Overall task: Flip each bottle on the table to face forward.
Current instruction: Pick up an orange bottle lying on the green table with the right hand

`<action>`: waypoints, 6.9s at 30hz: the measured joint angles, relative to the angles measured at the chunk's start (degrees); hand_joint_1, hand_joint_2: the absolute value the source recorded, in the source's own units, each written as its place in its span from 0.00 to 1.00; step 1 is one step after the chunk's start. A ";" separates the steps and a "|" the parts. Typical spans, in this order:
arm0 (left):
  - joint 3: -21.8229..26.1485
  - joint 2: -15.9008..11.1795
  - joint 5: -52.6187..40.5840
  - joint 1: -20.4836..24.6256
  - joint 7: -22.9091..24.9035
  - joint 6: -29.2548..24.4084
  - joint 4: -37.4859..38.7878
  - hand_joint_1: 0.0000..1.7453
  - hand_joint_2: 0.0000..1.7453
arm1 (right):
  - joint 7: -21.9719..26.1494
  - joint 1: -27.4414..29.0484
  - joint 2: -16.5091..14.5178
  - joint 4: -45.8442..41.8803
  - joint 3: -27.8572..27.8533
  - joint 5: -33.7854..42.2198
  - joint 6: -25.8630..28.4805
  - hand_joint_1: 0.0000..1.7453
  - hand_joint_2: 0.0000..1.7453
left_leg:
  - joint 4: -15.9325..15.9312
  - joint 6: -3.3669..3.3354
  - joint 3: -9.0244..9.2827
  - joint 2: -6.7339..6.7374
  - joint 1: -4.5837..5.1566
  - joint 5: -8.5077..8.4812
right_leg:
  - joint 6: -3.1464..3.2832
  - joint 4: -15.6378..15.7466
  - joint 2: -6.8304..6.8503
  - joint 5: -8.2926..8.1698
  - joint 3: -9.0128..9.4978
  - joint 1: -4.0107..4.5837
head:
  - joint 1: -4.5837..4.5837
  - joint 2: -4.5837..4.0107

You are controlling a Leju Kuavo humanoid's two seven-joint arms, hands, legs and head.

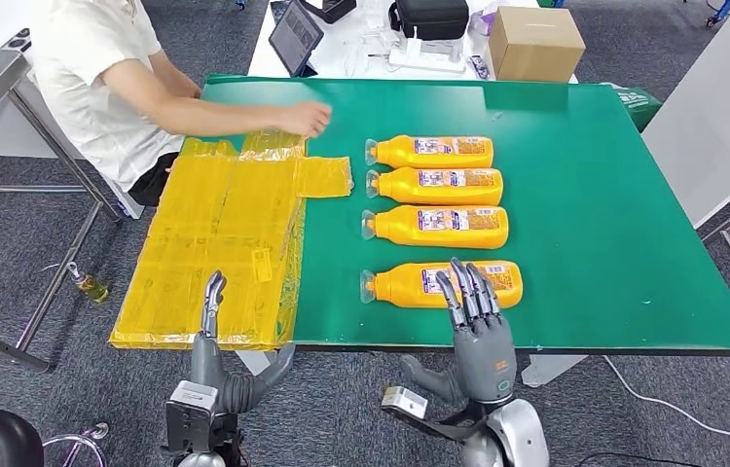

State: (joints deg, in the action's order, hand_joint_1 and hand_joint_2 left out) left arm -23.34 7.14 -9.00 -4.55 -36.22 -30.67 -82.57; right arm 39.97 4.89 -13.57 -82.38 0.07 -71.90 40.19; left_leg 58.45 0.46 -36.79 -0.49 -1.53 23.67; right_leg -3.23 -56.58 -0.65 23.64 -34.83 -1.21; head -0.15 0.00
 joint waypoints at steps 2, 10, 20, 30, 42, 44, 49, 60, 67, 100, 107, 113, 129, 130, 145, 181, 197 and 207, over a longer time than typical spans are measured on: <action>0.03 0.01 -0.01 0.08 -0.10 0.37 0.08 0.00 1.00 | -0.64 -0.47 0.40 0.46 -2.64 -2.89 0.00 0.00 0.00 | 0.00 0.00 0.00 0.00 0.00 0.00 | 0.00 0.00 0.00 0.00 0.00 0.00 | 0.01 0.00; 0.26 0.15 -0.22 0.58 -0.25 1.48 0.26 0.00 1.00 | -10.21 -3.34 4.61 5.36 -4.82 -6.29 0.00 0.00 0.00 | 0.00 -0.01 0.00 0.00 0.00 -0.01 | 0.00 0.00 0.00 -0.01 0.02 0.00 | 0.00 0.00; 0.85 1.04 -0.09 1.62 -0.84 3.74 0.86 0.00 1.00 | -18.86 -9.64 10.92 15.99 0.22 -5.20 0.00 0.00 0.00 | 0.01 -0.05 0.01 0.01 0.00 -0.05 | -0.01 0.00 0.00 -0.02 0.06 0.01 | 0.02 0.00; 0.79 1.72 -0.28 3.32 -1.07 5.06 2.20 0.00 1.00 | -19.60 -16.52 12.04 26.45 1.84 -4.89 0.00 0.00 0.00 | 0.01 -0.05 0.02 0.01 0.00 -0.07 | -0.01 -0.01 0.00 -0.03 0.07 0.01 | 0.01 0.00; 0.80 1.72 -0.63 3.93 -0.77 5.72 2.93 0.00 1.00 | -27.91 -22.24 13.89 38.88 5.80 -5.26 -1.05 0.00 0.00 | 0.01 -0.06 0.03 -0.01 0.00 -0.08 | -0.01 -0.01 0.02 -0.03 0.10 0.00 | 0.01 0.00; 0.84 1.72 -0.98 3.91 -0.37 5.83 2.92 0.00 1.00 | -31.16 -23.22 14.73 40.57 7.37 -6.05 -2.02 0.00 0.00 | 0.01 -0.06 0.04 -0.02 0.00 -0.08 | -0.01 -0.01 0.02 -0.03 0.11 0.00 | 0.02 0.00; 0.86 1.72 -1.81 3.82 0.10 5.97 2.87 0.00 1.00 | -36.29 -24.93 16.58 42.62 10.51 -8.05 -2.86 0.00 0.00 | 0.02 -0.06 0.04 -0.04 0.00 -0.08 | -0.01 -0.01 0.04 -0.03 0.13 0.00 | 0.02 0.00; 0.87 1.72 -2.52 3.82 0.33 6.05 2.34 0.00 1.00 | -41.14 -27.61 18.33 44.90 14.03 -11.29 -2.52 0.00 0.00 | 0.02 -0.07 0.06 -0.03 0.00 -0.08 | -0.02 -0.01 0.03 -0.04 0.15 0.00 | 0.02 0.00; 0.87 1.72 -2.54 3.86 0.38 6.19 2.31 0.00 1.00 | -39.54 -29.53 18.44 46.69 15.21 -10.59 -2.17 0.45 0.00 | 0.02 -0.07 0.06 -0.03 0.00 -0.08 | -0.02 -0.01 0.03 -0.04 0.13 0.01 | 0.02 0.00; -0.38 1.49 3.34 2.44 1.23 10.80 -0.36 0.00 1.00 | -33.98 -33.88 23.49 53.11 19.55 -7.31 -11.22 0.00 0.00 | 0.02 -0.09 0.58 -0.09 0.01 -0.08 | -0.02 0.03 0.14 -0.02 0.66 0.00 | 0.02 0.00; -0.55 1.41 4.06 1.97 1.52 11.56 -1.27 0.00 1.00 | -33.00 -33.94 24.61 53.10 20.03 -5.72 -11.97 0.00 0.00 | 0.02 -0.11 0.68 -0.10 0.02 -0.09 | -0.03 0.03 0.15 -0.02 0.78 0.00 | 0.01 0.00; -0.70 1.39 4.06 1.94 1.53 11.57 -1.37 0.00 1.00 | -32.23 -33.78 24.69 53.10 20.06 -3.67 -11.77 0.00 0.00 | 0.02 -0.11 0.73 -0.09 0.02 -0.09 | -0.03 0.03 0.15 -0.02 0.82 0.00 | 0.02 0.00; -1.15 1.37 3.88 1.91 1.98 12.18 -1.49 0.00 1.00 | -32.47 -32.96 24.57 52.55 20.21 -2.76 -10.04 0.00 1.00 | 0.02 -0.11 0.74 -0.08 0.02 -0.09 | -0.03 0.03 0.14 -0.02 0.83 0.00 | 0.02 0.00; -1.26 1.37 3.88 1.90 1.99 12.18 -1.49 0.00 1.00 | -32.50 -32.93 24.57 52.54 20.26 -2.66 -9.99 0.00 1.00 | 0.02 -0.11 0.75 -0.08 0.02 -0.09 | -0.03 0.03 0.14 -0.02 0.83 0.00 | 0.02 0.00; -1.69 1.37 4.16 1.86 2.09 12.43 -1.49 0.00 1.00 | -32.15 -32.94 24.40 52.03 20.92 -2.44 -9.37 0.65 1.00 | 0.02 -0.15 0.87 -0.09 0.03 -0.13 | -0.06 0.06 0.14 -0.06 0.94 0.00 | 0.02 0.00; -2.19 1.42 9.98 2.13 1.13 15.68 -1.01 0.00 1.00 | -1.04 -28.71 20.93 48.17 10.04 34.42 -26.41 1.00 1.00 | 0.00 -0.13 1.52 0.26 -0.12 0.21 | -0.02 0.22 -0.21 -0.01 1.51 0.17 | 0.01 0.00; -1.93 1.87 18.11 2.72 5.18 20.48 -1.31 0.00 1.00 | 0.12 -16.15 16.91 26.77 20.23 38.87 -25.20 1.00 1.00 | 0.00 -0.09 0.70 0.17 -0.12 0.13 | -0.02 0.16 -0.13 -0.01 0.78 0.17 | 0.02 0.00; -2.38 1.72 23.08 4.08 10.91 22.72 -0.36 0.00 1.00 | -1.51 -15.77 13.06 25.23 26.15 41.34 -19.88 1.00 1.00 | 0.00 -0.10 0.56 0.10 -0.13 0.11 | -0.01 0.14 -0.10 0.00 0.70 0.16 | 0.00 0.00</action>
State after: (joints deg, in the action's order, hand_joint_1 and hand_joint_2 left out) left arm -25.72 8.86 14.08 -0.47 -25.31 -7.96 -82.93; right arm 38.46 -10.88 -0.51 -57.16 26.22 -30.56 20.31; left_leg 58.45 0.36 -36.23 -0.39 -1.67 23.78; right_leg -3.25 -56.44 -0.75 23.64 -34.13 -1.04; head -0.15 0.00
